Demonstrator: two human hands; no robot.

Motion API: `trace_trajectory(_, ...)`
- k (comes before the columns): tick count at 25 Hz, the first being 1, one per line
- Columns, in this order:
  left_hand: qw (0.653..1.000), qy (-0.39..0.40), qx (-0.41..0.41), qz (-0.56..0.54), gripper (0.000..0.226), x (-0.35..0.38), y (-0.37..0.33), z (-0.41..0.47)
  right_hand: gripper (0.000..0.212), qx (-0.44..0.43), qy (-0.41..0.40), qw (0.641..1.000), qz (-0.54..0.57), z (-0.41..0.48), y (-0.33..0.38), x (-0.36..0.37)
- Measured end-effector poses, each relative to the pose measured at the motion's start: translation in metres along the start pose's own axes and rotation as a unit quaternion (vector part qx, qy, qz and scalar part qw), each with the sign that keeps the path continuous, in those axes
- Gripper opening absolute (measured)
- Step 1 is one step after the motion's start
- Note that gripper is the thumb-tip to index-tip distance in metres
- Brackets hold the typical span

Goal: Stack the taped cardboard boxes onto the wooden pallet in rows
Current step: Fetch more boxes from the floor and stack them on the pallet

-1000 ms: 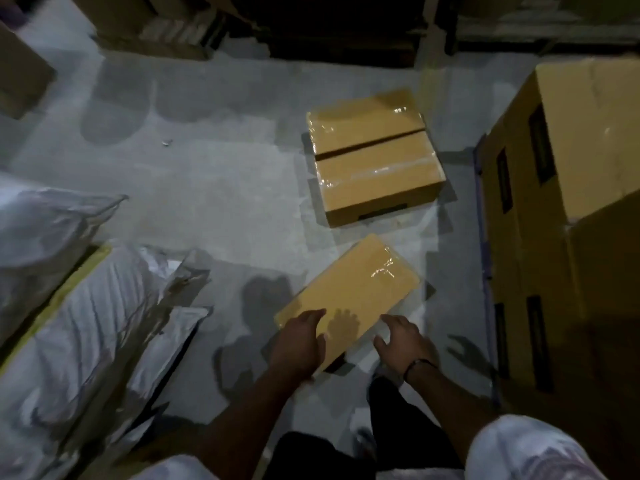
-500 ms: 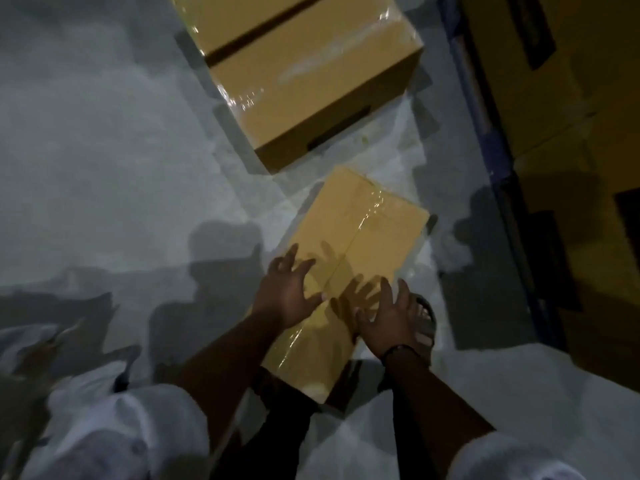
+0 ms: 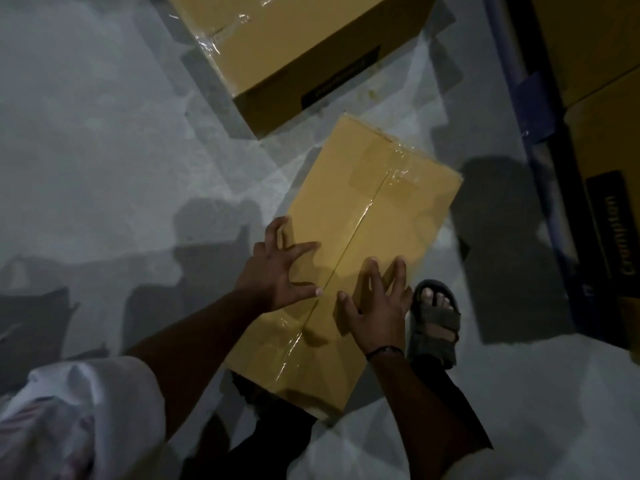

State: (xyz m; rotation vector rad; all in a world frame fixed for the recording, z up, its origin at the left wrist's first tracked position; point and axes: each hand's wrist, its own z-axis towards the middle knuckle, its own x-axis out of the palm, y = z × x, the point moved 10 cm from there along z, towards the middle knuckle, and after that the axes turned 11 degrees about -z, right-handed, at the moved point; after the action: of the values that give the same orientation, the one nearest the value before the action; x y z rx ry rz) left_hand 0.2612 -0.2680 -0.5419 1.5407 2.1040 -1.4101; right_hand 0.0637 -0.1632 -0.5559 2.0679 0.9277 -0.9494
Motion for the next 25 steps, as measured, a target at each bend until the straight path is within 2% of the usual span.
trace_trajectory(4,0.999,-0.010,-0.015,0.045,0.093,-0.040,-0.047,-0.042,0.075,-0.036,0.018,0.998,-0.050,-0.015,0.024,-0.070)
trace_trajectory(6,0.997,-0.041,-0.030,0.054,0.095,-0.075,-0.092,-0.072,0.072,-0.044,0.006,0.997,-0.059,-0.026,0.040,-0.143)
trace_trajectory(10,0.990,-0.128,-0.065,0.011,0.092,-0.166,-0.214,-0.151,0.071,-0.106,0.034,0.992,-0.065,-0.058,0.075,-0.295)
trace_trajectory(14,0.976,-0.195,-0.091,0.013,0.088,-0.243,-0.345,-0.225,0.075,-0.152,0.033,0.985,-0.075,-0.099,0.093,-0.443)
trace_trajectory(18,0.959,-0.267,-0.098,0.005,0.086,-0.283,-0.440,-0.285,0.081,-0.202,-0.011,0.974,-0.101,-0.145,0.098,-0.556)
trace_trajectory(22,0.951,-0.298,-0.080,0.008,0.089,-0.290,-0.511,-0.338,0.080,-0.238,-0.071,0.960,-0.129,-0.200,0.083,-0.625)
trace_trajectory(25,0.938,-0.346,-0.031,0.016,0.086,-0.281,-0.562,-0.381,0.079,-0.262,-0.120,0.946,-0.152,-0.244,0.059,-0.667)
